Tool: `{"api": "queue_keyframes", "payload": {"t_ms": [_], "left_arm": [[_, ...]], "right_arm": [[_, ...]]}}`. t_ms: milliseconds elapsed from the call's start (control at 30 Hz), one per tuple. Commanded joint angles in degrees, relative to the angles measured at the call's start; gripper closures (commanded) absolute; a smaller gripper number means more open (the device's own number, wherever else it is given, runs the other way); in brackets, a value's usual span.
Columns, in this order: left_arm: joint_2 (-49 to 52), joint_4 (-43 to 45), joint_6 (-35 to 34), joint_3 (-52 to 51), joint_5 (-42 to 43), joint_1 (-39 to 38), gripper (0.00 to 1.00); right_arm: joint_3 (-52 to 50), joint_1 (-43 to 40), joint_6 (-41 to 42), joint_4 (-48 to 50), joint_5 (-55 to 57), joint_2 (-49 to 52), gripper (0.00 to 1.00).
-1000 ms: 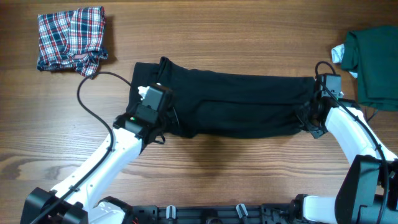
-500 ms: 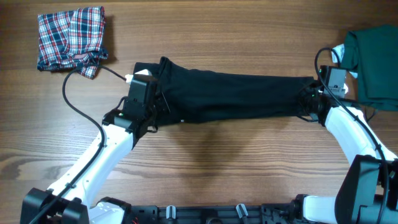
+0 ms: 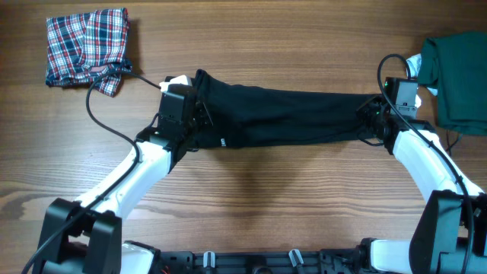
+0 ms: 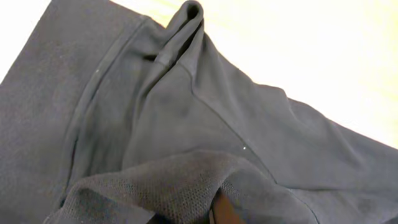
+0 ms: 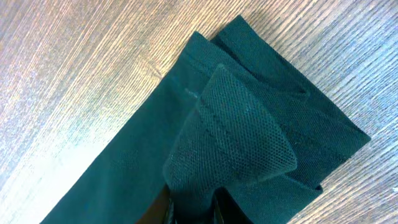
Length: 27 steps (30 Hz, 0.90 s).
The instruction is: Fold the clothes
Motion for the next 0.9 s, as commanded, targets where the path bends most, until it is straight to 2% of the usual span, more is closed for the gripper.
{"api": "queue_keyframes", "payload": {"t_ms": [0,100,267,333,367,433,467,500,533,567,633,767,867], "left_arm": [[1.62,2.60,1.99,0.76,-0.15,0.42,0.91],[1.88,3.43,2.01,0.76,-0.17,0.42,0.86],[3.02,5.07,2.01,0.76,-0.17,0.42,0.92],[4.26,7.17,2.01,0.76,-0.17,0.42,0.86],[4.90,7.65,2.08,0.76,-0.17,0.42,0.79],[5.53,7.65,4.17,0.76,-0.15,0.42,0.75],[5.64,7.67,5.05,0.76,-0.15,0.42,0.66],[5.66,7.85,5.86,0.76,-0.26,0.42,0.42],[5.64,8.26,6.88,0.76,-0.28,0.42,0.24],[5.64,8.76,7.76,0.76,-0.37,0.42,0.13],[5.64,10.12,8.02,0.76,-0.37,0.42,0.07],[3.89,10.64,11.23,1.05,-0.20,0.39,0.05],[-2.43,8.28,12.68,1.25,-0.46,0.37,0.03]], "right_arm": [[1.01,0.24,-1.16,0.50,1.84,0.79,0.84],[1.01,0.22,-1.18,1.18,1.84,1.66,0.80],[1.01,0.24,-1.11,1.79,1.81,4.26,0.85],[1.01,0.24,-1.16,2.10,1.84,4.96,0.85],[1.01,0.24,-1.44,2.49,1.84,4.96,0.69],[1.01,0.22,-3.69,3.80,1.86,4.96,0.31],[1.01,0.22,-4.85,4.46,1.84,4.96,0.22],[1.01,0.22,-5.62,4.94,1.84,4.96,0.13],[1.01,0.22,-5.73,5.27,2.12,4.96,0.00],[1.01,0.22,-6.16,5.53,2.27,4.96,0.00],[1.03,0.22,-10.14,7.17,2.25,4.94,0.00],[3.21,0.22,-17.14,4.68,2.21,2.54,0.00],[6.82,0.24,-22.86,-0.37,2.23,-2.32,0.00]]}}
